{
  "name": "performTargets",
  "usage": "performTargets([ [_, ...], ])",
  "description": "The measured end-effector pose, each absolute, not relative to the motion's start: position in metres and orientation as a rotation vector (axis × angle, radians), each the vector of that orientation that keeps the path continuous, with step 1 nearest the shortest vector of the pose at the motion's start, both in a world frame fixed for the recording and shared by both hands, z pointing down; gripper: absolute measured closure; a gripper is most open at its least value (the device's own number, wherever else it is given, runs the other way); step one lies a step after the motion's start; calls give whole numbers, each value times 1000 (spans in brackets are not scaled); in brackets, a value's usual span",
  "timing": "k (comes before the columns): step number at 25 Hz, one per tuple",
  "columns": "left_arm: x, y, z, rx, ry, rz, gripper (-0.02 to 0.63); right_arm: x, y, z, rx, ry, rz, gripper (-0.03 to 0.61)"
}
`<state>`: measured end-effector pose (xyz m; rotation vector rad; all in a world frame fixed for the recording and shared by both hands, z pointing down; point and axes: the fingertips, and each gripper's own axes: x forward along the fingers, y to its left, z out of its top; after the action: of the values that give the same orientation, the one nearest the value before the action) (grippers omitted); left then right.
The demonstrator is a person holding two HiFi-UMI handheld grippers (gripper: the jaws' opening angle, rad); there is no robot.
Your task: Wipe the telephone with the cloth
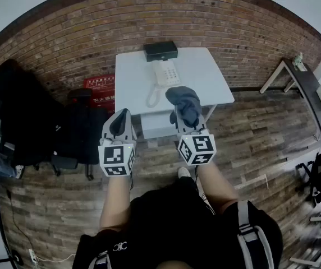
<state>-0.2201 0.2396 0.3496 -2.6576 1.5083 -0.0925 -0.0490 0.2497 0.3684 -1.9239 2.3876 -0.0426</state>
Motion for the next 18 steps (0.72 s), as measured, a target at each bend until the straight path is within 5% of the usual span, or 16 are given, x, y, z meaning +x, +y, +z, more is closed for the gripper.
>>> performTargets([
  [18, -219, 228, 350, -2670, 1519, -78, 618, -43, 241, 377, -1945, 2361, -73, 541],
])
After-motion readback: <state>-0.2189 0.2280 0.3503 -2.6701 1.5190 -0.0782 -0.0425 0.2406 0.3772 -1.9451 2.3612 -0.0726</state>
